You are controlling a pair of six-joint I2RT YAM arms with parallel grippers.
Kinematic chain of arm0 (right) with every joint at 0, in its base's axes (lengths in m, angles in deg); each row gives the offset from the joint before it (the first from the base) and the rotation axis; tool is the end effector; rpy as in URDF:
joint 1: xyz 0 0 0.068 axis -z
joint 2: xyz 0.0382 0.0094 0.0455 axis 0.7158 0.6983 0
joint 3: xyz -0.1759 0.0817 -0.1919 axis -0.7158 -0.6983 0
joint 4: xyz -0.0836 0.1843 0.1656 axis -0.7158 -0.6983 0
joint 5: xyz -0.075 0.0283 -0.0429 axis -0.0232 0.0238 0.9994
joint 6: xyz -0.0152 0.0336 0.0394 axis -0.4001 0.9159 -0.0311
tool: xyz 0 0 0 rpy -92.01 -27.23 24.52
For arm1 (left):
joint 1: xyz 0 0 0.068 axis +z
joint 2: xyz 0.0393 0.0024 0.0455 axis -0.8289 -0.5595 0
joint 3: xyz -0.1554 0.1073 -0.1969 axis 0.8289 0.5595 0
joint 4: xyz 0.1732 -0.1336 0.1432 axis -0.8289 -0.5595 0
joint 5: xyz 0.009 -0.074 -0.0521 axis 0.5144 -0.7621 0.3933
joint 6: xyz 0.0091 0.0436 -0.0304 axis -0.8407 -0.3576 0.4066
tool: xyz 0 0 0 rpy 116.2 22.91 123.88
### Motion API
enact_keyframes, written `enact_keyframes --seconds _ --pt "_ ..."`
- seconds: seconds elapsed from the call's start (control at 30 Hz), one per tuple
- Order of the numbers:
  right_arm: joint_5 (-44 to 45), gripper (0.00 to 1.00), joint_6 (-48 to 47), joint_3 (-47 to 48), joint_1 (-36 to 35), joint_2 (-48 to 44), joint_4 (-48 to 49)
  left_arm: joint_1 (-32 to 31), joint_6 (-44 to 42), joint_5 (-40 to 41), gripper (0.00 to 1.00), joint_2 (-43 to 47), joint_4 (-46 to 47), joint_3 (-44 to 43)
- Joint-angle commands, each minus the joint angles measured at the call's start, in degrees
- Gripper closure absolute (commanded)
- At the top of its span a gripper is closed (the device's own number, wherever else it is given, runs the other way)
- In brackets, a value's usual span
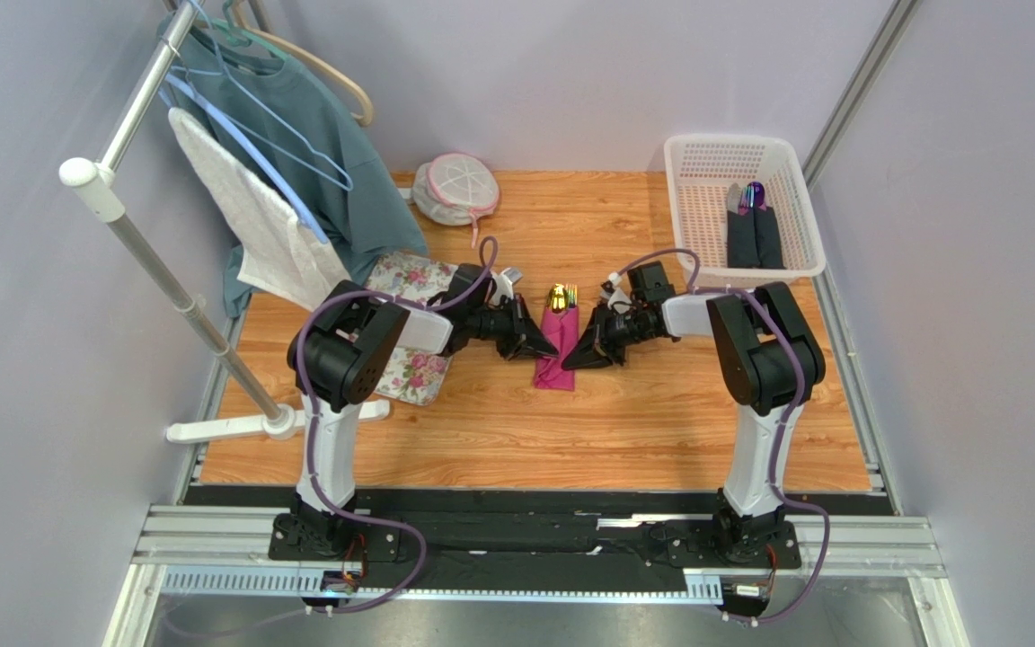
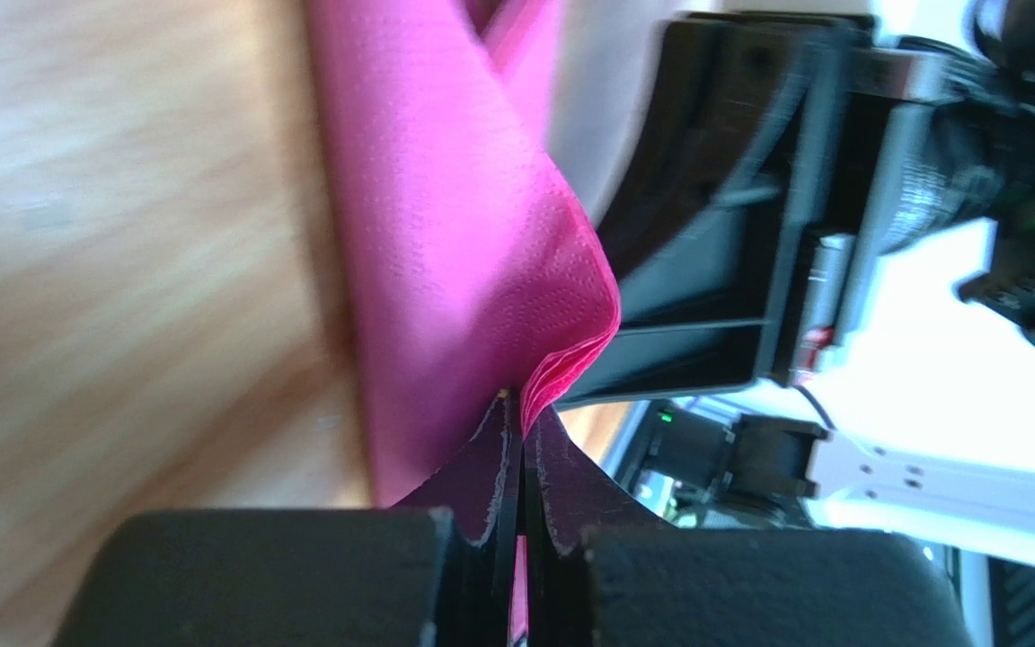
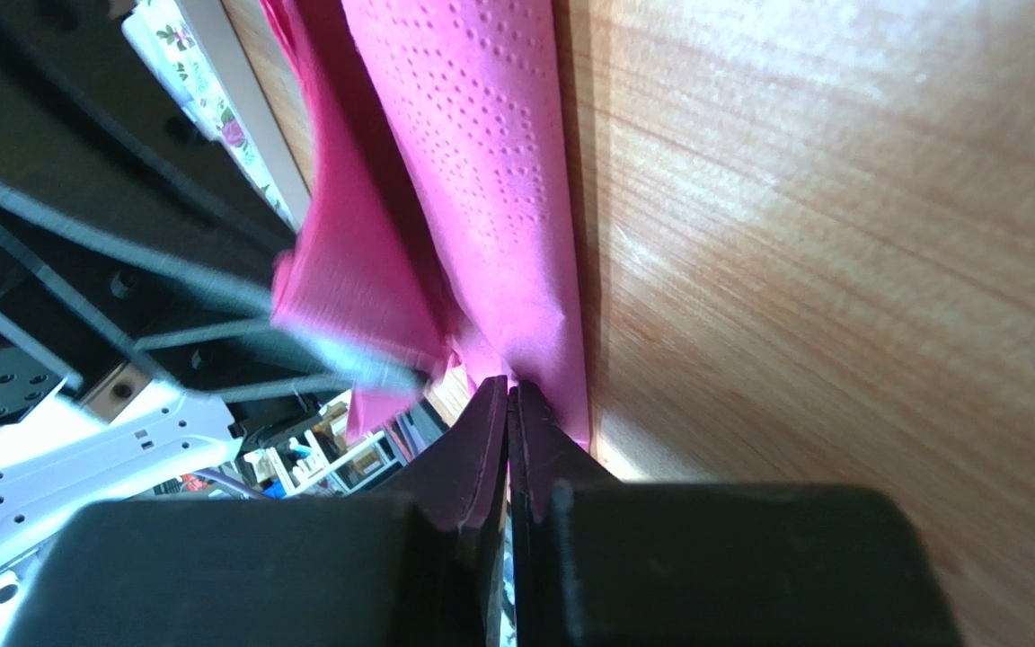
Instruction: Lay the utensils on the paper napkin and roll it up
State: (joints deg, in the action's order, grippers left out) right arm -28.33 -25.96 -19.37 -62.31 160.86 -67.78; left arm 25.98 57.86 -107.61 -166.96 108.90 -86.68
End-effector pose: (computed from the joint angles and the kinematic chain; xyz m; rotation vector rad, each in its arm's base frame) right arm 0.3348 0.1279 0.0988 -0.2387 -2.7700 -1.3900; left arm 0.3353 -0.2221 0.1029 -0.1228 2.5710 -1.5828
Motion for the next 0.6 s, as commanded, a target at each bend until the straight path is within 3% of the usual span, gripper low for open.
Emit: enact_keyframes --seconds 0.0,0.57 --pt "6.0 0.97 -2.9 0.5 -0.9 2.6 -1.1 -1.6 5.0 -3.2 1.00 2.1 9.4 0.4" --pt "5.2 0.97 -3.0 1.0 -1.1 2.8 -1.7 -2.8 12.2 -2.8 1.00 -6.7 19.5 -0.3"
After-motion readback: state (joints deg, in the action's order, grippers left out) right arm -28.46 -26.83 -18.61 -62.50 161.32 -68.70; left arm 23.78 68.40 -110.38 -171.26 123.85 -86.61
